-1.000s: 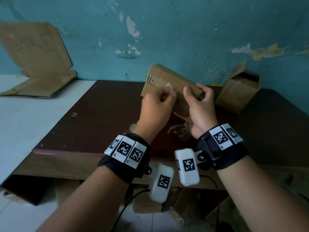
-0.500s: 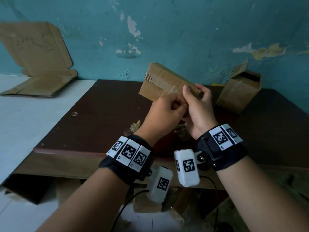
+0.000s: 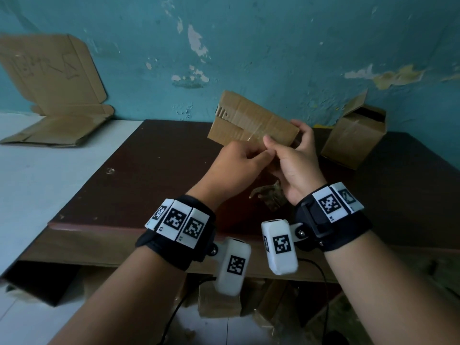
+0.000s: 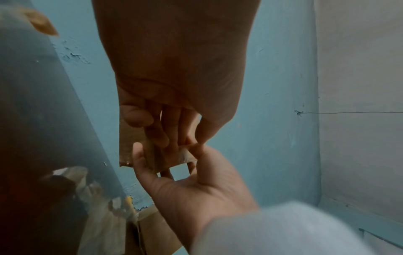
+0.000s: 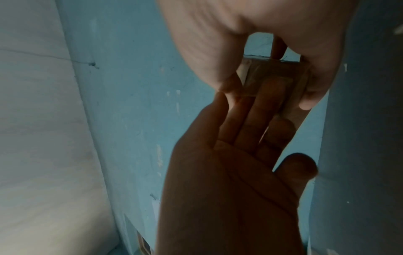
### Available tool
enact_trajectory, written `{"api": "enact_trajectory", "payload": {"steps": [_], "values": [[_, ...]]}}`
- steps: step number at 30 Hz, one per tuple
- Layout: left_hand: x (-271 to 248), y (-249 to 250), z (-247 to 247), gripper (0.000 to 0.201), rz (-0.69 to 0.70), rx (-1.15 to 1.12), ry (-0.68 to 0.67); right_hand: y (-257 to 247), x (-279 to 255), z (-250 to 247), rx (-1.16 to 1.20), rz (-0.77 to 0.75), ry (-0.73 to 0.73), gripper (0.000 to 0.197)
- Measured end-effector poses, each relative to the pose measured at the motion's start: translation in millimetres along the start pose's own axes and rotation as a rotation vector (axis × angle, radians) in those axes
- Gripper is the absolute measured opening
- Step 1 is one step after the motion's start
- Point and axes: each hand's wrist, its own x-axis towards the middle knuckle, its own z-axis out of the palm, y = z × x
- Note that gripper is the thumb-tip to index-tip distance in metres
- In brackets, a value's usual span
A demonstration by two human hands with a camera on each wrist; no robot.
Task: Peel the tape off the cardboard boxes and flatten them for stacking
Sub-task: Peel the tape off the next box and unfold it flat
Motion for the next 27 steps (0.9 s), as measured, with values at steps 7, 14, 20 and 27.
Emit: {"api": "enact_trajectory", "payload": {"steps": [7,14,20,27], "values": [[-0.1,10.1,-23.2,0.023,-0.036,-0.264,0.093,-10.6,9.2,-14.7,-0.007,-0.007,0.112,0.056],[7.4,2.8,-58.0,0.033,0.027,-0.141,0.455,-21.0,6.5,-19.1,-0.097,-0.042,0.007,0.066],[9.4,9.1,-53.5,0.05,-0.128,-0.092,0.331,-12.2,-4.1,-3.5,-0.229,-0.045,-0.156,0.077],[14.6,4.7,-65.8,0.05,-0.229,-0.278,0.228,-10.7,-3.9,-4.1,-0.23,0.002,-0.14,0.065]]}}
